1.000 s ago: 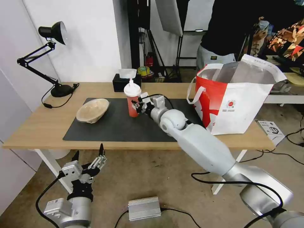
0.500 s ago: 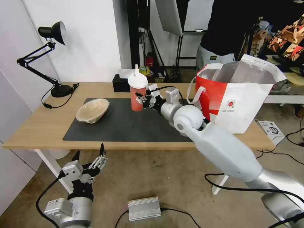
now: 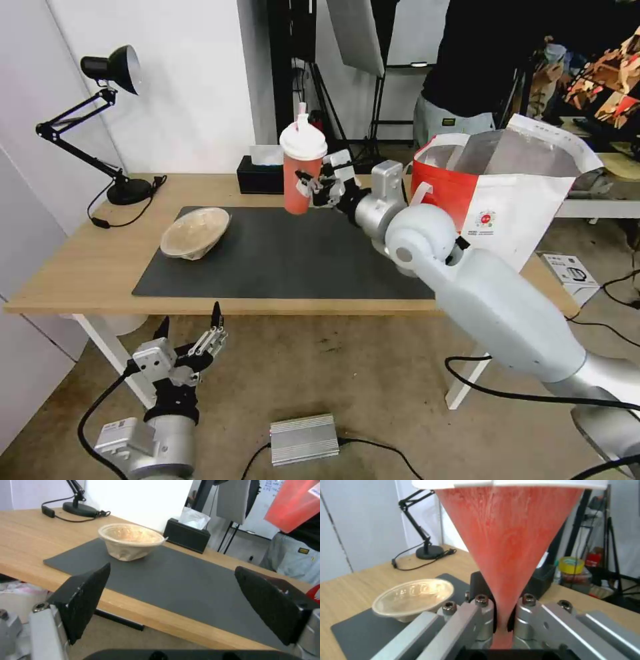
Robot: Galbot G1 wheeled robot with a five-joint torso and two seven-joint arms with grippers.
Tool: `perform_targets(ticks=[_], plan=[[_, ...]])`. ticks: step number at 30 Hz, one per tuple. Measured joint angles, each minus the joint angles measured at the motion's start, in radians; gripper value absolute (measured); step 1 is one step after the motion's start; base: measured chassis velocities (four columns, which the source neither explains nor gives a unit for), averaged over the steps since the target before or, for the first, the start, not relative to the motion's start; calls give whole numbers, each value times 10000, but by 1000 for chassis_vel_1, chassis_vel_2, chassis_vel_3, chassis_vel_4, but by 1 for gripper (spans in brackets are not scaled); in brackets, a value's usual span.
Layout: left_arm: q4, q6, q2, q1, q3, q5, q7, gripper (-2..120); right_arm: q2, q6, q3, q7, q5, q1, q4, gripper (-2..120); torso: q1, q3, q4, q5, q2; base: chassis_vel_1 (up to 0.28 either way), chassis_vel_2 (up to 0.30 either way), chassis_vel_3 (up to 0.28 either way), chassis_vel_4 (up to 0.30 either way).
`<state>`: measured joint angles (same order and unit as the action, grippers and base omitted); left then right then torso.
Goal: Pick up the trash from the table and place it into the takeout bag.
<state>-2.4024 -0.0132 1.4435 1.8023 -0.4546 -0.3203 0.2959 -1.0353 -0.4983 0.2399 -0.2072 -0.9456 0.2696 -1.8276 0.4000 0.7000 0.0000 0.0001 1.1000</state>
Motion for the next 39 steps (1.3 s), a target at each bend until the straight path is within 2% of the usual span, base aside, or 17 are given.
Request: perform_targets(ticks=[18, 39], plan=[[31, -1, -83, -1, -6, 14, 5, 100, 1092, -769, -975, -828, -777, 40, -616, 3, 0, 0, 0, 0, 0, 0, 0, 0, 0], [-50, -73, -124, 91, -12, -182, 175, 100, 1820, -1180, -2154, -2003, -1338, 97, -741, 3, 0, 0, 0, 0, 0, 0, 0, 0, 0]])
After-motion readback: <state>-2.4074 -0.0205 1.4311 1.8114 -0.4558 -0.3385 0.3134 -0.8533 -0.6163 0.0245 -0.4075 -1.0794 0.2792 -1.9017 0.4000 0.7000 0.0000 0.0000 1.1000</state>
